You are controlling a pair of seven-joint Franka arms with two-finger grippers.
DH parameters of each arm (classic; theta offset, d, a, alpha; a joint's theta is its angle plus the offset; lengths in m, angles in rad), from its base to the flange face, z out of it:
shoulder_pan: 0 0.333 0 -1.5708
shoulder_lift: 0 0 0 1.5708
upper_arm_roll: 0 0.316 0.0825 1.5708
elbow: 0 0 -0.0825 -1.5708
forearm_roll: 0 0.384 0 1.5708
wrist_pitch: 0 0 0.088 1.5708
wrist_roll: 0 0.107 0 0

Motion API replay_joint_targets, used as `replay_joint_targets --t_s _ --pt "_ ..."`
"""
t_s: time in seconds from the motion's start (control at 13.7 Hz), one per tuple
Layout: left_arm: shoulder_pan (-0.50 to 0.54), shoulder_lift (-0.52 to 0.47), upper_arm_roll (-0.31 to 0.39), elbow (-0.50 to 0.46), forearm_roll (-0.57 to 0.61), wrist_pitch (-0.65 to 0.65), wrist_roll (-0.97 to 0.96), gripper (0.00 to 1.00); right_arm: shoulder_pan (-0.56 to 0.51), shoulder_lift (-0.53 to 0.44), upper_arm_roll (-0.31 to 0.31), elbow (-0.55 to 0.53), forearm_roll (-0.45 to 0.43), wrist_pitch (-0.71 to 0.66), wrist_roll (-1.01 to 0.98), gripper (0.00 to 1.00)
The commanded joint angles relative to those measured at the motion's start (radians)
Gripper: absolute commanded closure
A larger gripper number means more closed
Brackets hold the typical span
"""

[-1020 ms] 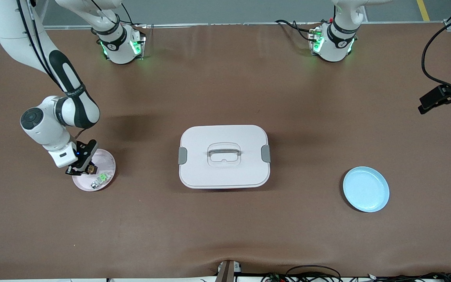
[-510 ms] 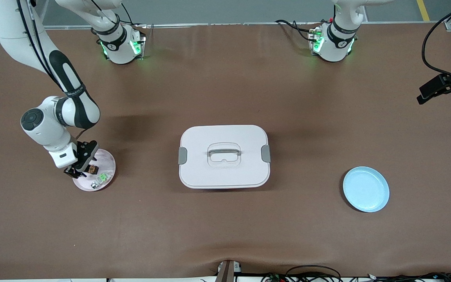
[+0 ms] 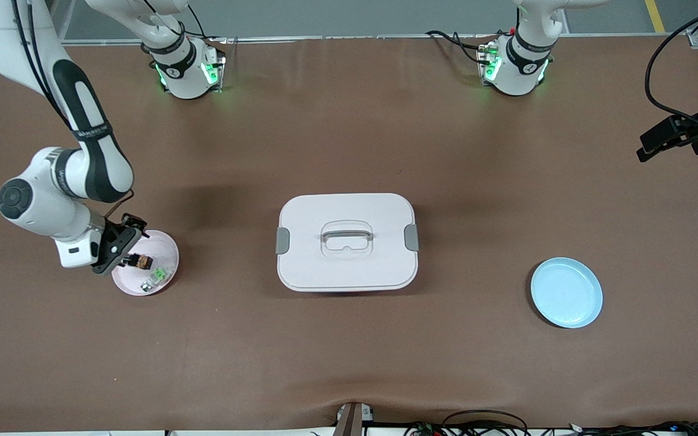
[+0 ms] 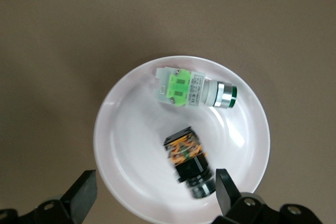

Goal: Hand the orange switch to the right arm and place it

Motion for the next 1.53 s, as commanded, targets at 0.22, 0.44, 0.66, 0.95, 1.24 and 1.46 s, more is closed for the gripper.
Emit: replay_joint_targets --t_s 0.22,0.44,0.66,0.95,1.24,1.46 --pt "0.001 -0.024 -0.003 -0.006 -0.014 -0.03 0.02 0.0 -0.005 -0.091 0.006 0.142 0.019 -0.313 0.345 0.0" --pt "0.002 -0.032 -0.02 -0.007 -0.014 -0.032 0.024 0.0 -0.031 -0.119 -0.002 0.219 0.008 -0.382 0.458 0.0" --pt "0.002 -0.038 -0.033 -0.009 -0.011 -0.032 0.063 0.0 -0.047 -0.136 -0.004 0.303 -0.004 -0.454 0.648 0.0" --pt "0.004 -0.044 -0.034 -0.012 -0.012 -0.038 0.151 0.0 -0.037 -0.125 -0.001 0.429 -0.114 -0.529 0.815 0.0" --pt "0.001 -0.046 -0.056 -0.009 -0.006 -0.058 0.128 0.0 -0.045 -0.125 -0.001 0.539 -0.13 -0.578 1.01 0.0" --pt "0.004 -0.044 -0.068 -0.006 0.002 -0.056 0.128 0.0 -0.06 -0.125 0.001 0.586 -0.108 -0.638 1.004 0.0"
